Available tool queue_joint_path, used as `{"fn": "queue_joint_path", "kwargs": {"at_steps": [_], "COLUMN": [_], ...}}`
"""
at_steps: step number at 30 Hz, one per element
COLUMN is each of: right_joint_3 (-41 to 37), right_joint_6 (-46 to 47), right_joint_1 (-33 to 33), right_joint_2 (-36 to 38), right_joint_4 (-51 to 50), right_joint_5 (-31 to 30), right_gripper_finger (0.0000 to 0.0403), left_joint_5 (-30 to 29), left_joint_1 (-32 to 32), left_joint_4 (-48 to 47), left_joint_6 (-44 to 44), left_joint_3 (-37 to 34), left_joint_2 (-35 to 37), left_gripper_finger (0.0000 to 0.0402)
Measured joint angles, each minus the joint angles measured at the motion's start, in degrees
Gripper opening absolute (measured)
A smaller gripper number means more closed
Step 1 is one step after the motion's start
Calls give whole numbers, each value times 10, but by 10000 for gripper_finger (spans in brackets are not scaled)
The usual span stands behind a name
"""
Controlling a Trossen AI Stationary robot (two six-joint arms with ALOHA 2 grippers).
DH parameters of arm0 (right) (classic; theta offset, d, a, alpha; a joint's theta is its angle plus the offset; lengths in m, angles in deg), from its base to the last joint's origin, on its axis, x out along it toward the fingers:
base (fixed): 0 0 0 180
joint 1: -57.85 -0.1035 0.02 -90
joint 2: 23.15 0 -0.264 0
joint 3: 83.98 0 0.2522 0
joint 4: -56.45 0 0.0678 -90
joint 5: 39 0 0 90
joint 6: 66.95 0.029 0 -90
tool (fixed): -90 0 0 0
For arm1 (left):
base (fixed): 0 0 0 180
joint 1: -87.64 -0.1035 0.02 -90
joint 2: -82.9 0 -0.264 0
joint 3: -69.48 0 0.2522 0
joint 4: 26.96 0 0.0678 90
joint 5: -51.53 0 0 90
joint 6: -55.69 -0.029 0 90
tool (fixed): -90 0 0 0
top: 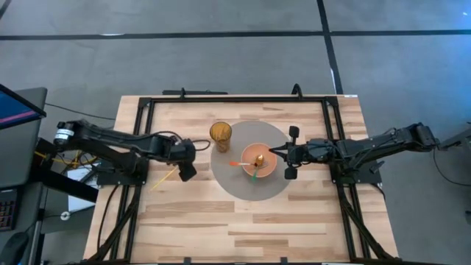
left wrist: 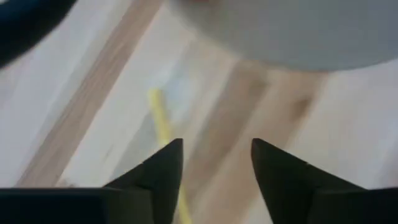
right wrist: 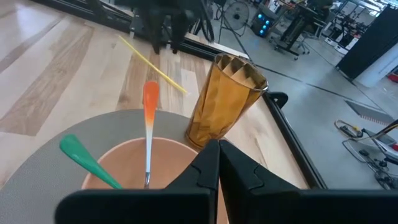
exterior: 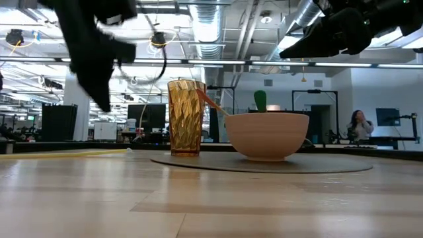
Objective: Pick & Place Utensil
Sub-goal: Put the yellow sipping straw into the brown cup
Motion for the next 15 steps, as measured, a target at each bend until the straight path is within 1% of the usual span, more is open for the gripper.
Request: {"fn": "queue_joint_path", "kwargs": {"at_steps": [3,5,8,12,14,15], "right_joint_3": [0,0,0,0,0,0], "right_joint_6": [0,0,0,0,0,0], "right_joint_1": [0,0,0,0,0,0], "right_joint_2": [0,0,0,0,0,0], "right_joint_4": [0,0,0,0,0,0], "right_joint_5": [0,0,0,0,0,0], "right_gripper_finger": [1,1,1,1,1,1], "left_joint_5": [4,17,35,48,48,44], "left_joint_1": [-43,-71,-97,-114,-121,-126], "left_joint_4": [3,17,92,235,264,263], "left_joint_6": [-3,-5,-23,-59,-67,-69], "left_joint_3": [-49,-80,-128,-177,-189,-191], "left_joint_2": [0,0,0,0,0,0], "left_gripper_finger": [214,222,223,211,205,202]}}
